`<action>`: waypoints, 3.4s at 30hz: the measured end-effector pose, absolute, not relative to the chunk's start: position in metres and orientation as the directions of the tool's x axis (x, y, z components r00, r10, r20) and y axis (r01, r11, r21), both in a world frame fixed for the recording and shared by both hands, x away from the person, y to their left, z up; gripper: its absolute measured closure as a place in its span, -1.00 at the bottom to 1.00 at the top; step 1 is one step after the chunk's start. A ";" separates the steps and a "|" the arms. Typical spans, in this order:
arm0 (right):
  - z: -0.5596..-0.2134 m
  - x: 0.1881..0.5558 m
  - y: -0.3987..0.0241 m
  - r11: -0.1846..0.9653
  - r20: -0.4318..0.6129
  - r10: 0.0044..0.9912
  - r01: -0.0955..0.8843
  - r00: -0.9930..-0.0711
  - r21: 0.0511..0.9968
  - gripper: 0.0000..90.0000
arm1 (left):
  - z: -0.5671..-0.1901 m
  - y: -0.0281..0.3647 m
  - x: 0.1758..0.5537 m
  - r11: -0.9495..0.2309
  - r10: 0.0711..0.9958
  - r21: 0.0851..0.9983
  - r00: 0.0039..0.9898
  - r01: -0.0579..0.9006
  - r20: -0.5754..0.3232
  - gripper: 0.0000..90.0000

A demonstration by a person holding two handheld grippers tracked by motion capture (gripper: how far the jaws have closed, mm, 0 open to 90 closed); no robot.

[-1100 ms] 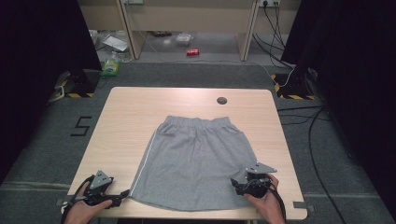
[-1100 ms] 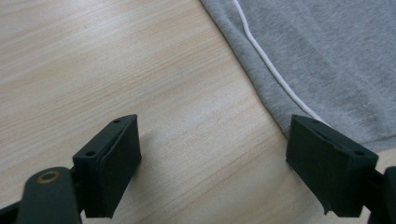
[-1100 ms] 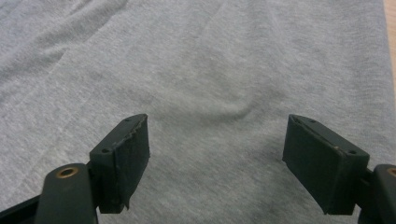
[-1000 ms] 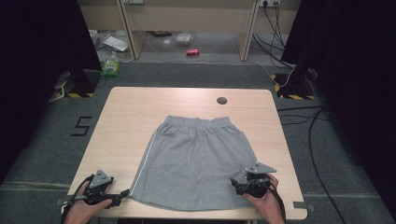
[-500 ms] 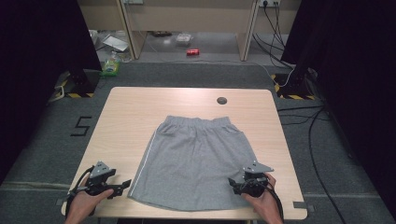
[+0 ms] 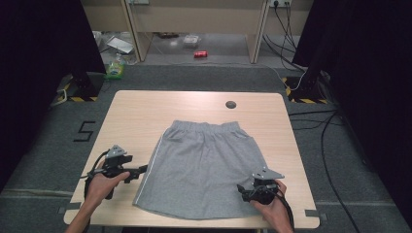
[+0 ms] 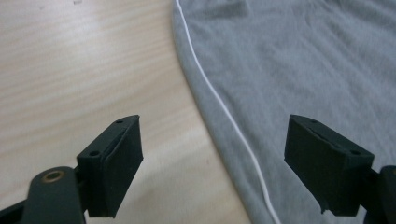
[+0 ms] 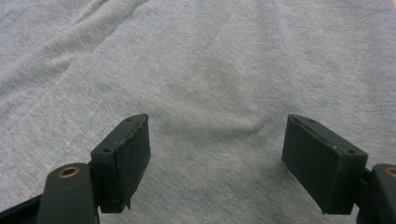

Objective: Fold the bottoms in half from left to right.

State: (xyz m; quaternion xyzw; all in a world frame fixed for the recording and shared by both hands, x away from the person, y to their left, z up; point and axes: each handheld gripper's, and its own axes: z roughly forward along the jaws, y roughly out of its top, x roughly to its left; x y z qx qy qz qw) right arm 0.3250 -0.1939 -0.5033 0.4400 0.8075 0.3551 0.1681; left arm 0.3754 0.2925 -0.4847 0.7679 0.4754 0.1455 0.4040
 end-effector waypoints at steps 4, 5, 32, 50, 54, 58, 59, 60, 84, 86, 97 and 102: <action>-0.503 0.325 -0.195 0.354 0.042 0.832 0.587 -0.553 0.728 -0.47 | -0.485 0.290 0.388 -0.196 0.845 0.754 0.498 0.627 -0.194 -0.55; -0.503 0.325 -0.195 0.354 0.042 0.832 0.588 -0.553 0.728 -0.47 | -0.485 0.290 0.388 -0.196 0.845 0.754 0.498 0.627 -0.194 -0.55; -0.505 0.328 -0.193 0.353 0.049 0.828 0.587 -0.559 0.728 -0.45 | -0.477 0.249 0.481 -0.157 0.865 0.737 0.451 0.657 -0.218 -0.20; -0.506 0.329 -0.192 0.357 0.051 0.823 0.586 -0.566 0.728 -0.44 | -0.476 0.216 0.534 -0.180 0.877 0.696 0.434 0.696 -0.207 0.21; -0.506 0.330 -0.191 0.361 0.051 0.820 0.584 -0.570 0.727 -0.43 | -0.482 0.211 0.543 -0.188 0.882 0.679 0.426 0.710 -0.201 0.26; -0.506 0.330 -0.189 0.366 0.049 0.816 0.580 -0.576 0.728 -0.43 | -0.487 0.207 0.550 -0.211 0.888 0.670 0.426 0.712 -0.173 0.26; -0.506 0.330 -0.189 0.366 0.049 0.816 0.580 -0.576 0.728 -0.43 | -0.487 0.206 0.551 -0.210 0.890 0.669 0.423 0.713 -0.171 0.26; -0.507 0.330 -0.189 0.368 0.047 0.816 0.580 -0.576 0.727 -0.43 | -0.487 0.205 0.553 -0.208 0.890 0.669 0.421 0.714 -0.173 0.26; -0.499 0.325 -0.159 0.381 0.032 0.783 0.519 -0.621 0.765 -0.41 | -0.500 0.184 0.568 -0.258 0.887 0.639 0.440 0.725 -0.140 0.65; -0.498 0.324 -0.150 0.385 0.035 0.771 0.509 -0.636 0.770 -0.41 | -0.500 0.186 0.568 -0.255 0.886 0.643 0.440 0.722 -0.143 0.66; -0.494 0.320 -0.094 0.409 0.047 0.700 0.454 -0.713 0.792 -0.41 | -0.499 0.199 0.570 -0.290 0.890 0.642 0.446 0.710 -0.091 0.70; -0.493 0.320 -0.071 0.429 0.053 0.665 0.439 -0.745 0.790 -0.41 | -0.500 0.201 0.573 -0.282 0.890 0.644 0.444 0.711 -0.100 0.70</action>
